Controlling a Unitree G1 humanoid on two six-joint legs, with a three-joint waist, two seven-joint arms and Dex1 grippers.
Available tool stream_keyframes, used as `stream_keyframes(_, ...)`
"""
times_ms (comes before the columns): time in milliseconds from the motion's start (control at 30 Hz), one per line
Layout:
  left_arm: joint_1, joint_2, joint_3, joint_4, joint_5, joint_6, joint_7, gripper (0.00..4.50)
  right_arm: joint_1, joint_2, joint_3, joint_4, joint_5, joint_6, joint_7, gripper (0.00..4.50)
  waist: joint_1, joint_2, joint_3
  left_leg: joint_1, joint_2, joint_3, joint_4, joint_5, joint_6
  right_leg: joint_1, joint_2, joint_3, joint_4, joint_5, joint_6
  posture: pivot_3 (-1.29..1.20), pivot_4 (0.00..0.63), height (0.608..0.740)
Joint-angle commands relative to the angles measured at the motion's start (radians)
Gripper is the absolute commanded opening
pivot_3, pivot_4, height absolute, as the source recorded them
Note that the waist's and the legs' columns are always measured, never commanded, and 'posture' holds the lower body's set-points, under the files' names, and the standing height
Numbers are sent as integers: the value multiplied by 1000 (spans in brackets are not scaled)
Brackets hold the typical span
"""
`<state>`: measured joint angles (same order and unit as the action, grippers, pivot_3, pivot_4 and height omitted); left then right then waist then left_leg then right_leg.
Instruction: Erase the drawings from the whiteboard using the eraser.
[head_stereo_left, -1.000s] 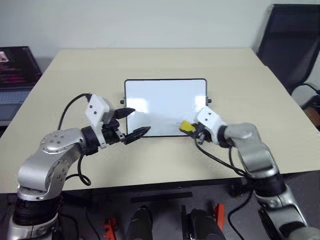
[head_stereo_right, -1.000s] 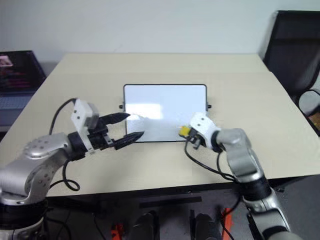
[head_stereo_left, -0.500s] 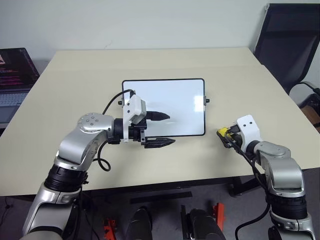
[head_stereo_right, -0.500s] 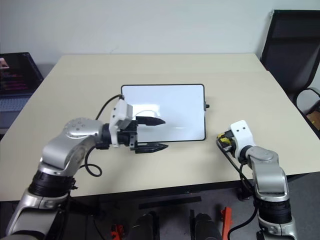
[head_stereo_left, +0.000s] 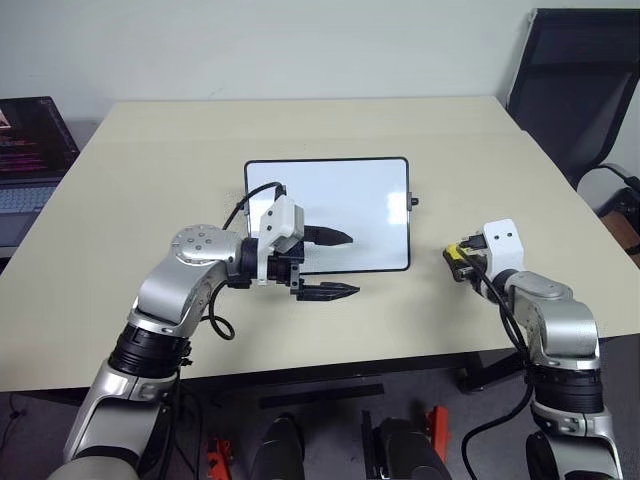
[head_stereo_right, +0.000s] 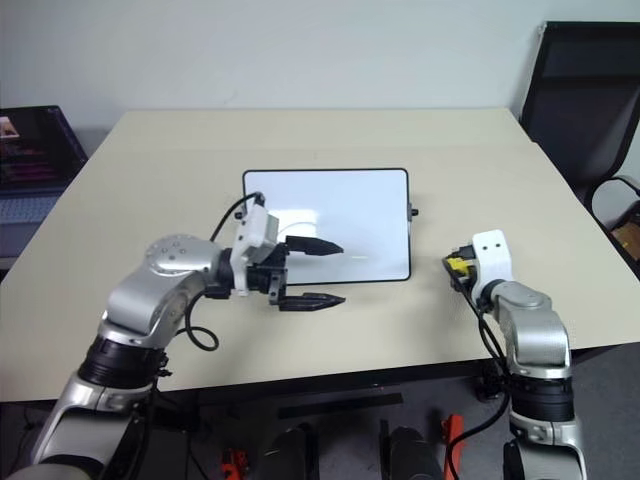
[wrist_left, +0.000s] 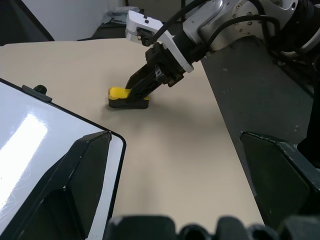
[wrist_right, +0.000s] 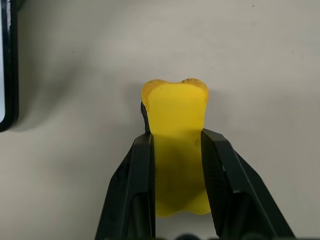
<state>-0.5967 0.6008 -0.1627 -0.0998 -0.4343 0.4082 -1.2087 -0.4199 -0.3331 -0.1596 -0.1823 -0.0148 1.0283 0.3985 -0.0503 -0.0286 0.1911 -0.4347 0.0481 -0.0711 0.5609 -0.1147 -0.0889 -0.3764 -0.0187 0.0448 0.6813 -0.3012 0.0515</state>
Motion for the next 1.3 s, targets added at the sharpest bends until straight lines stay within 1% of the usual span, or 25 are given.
stream_keyframes(33,-13,-9,4,-13,1,-16,-2,4500,-17,-6,-18,41,19,-29,-36,1868,0,0,0,0,0,0,0,0,0,0,0,0,0,0,0,0,150,740)
stream_keyframes(67,-11,-10,6,-14,1,-17,-2,4500,-20,-6,-20,47,23,-34,-41,2119,0,0,0,0,0,0,0,0,0,0,0,0,0,0,0,0,150,740)
stream_keyframes(300,5,-23,26,-12,-3,-37,12,4500,-37,-8,-45,49,61,-47,-82,4470,0,0,0,0,0,0,-1,0,0,0,0,0,0,0,0,0,150,740)
stream_keyframes(467,50,-25,60,-46,-5,-43,69,4500,-11,-19,-68,-105,112,-13,-75,4470,0,1,0,0,0,0,-1,0,0,-1,0,0,0,0,0,0,150,740)
stream_keyframes(567,176,-29,171,-137,-34,-10,203,4500,81,7,-110,-299,188,8,-54,4470,-1,1,0,0,0,0,-3,0,0,-1,0,0,0,-1,-1,0,150,740)
stream_keyframes(600,214,-43,209,-166,-36,-10,260,4500,116,16,-112,-341,198,-3,-58,4470,-1,1,0,0,0,0,-4,0,0,-1,0,0,0,-2,-1,0,150,740)
stream_keyframes(633,264,-66,252,-204,-39,-8,328,4500,170,30,-104,-376,201,-40,-62,4470,1,1,0,0,0,0,-4,0,0,-1,0,0,0,-2,-2,0,150,740)
stream_keyframes(700,348,-131,328,-282,-34,-4,482,4500,269,50,-73,-405,184,-190,-65,4470,4,1,0,0,0,-1,-4,-1,0,-1,0,-1,0,-3,-2,0,150,740)
stream_keyframes(800,486,-235,407,-400,41,-28,703,4500,389,87,-24,-371,162,-426,-58,4470,7,1,0,0,0,0,-3,-1,0,0,-1,0,-1,-3,-1,0,150,740)
stream_keyframes(867,583,-310,441,-460,129,-56,852,4500,441,117,-22,-313,161,-579,-57,4470,6,1,0,1,0,1,-2,-1,0,1,-1,1,-1,-3,0,0,150,740)
stream_keyframes(900,633,-342,455,-476,183,-78,918,4500,456,137,-29,-284,180,-622,-54,4470,6,1,0,2,0,1,-1,-1,0,2,-1,2,-1,-4,-3,0,150,740)
stream_keyframes(1000,708,-399,445,-496,309,-120,1050,4500,457,146,-59,-203,220,-700,-31,4470,9,0,0,3,0,1,3,-1,0,4,-2,2,-1,-2,-6,0,150,740)
stream_keyframes(1033,738,-419,459,-499,340,-132,1095,4500,460,141,-56,-175,217,-734,-24,4470,10,0,0,2,0,0,5,-1,-1,3,-2,1,-1,-2,-6,0,150,740)
stream_keyframes(1067,753,-438,458,-504,384,-138,1144,4500,453,125,-63,-138,229,-756,-2,4470,11,0,0,2,0,0,7,-3,-4,2,-2,1,-1,-2,-6,0,150,740)
stream_keyframes(1133,771,-472,470,-508,419,-133,1209,4500,434,101,-76,-93,253,-775,27,4470,15,0,0,2,0,0,12,-5,-7,2,-3,1,-2,-2,-6,0,150,740)
stream_keyframes(1167,783,-483,477,-506,428,-134,1228,4500,424,90,-76,-85,260,-778,33,4470,16,0,0,1,0,0,12,-5,-6,2,-4,1,-4,-2,-6,0,150,740)
stream_keyframes(1300,834,-513,414,-518,452,-136,1236,4500,369,30,-84,-38,279,-783,59,4470,18,0,0,0,-1,2,12,-6,-6,2,-5,1,-7,-2,-6,0,150,740)
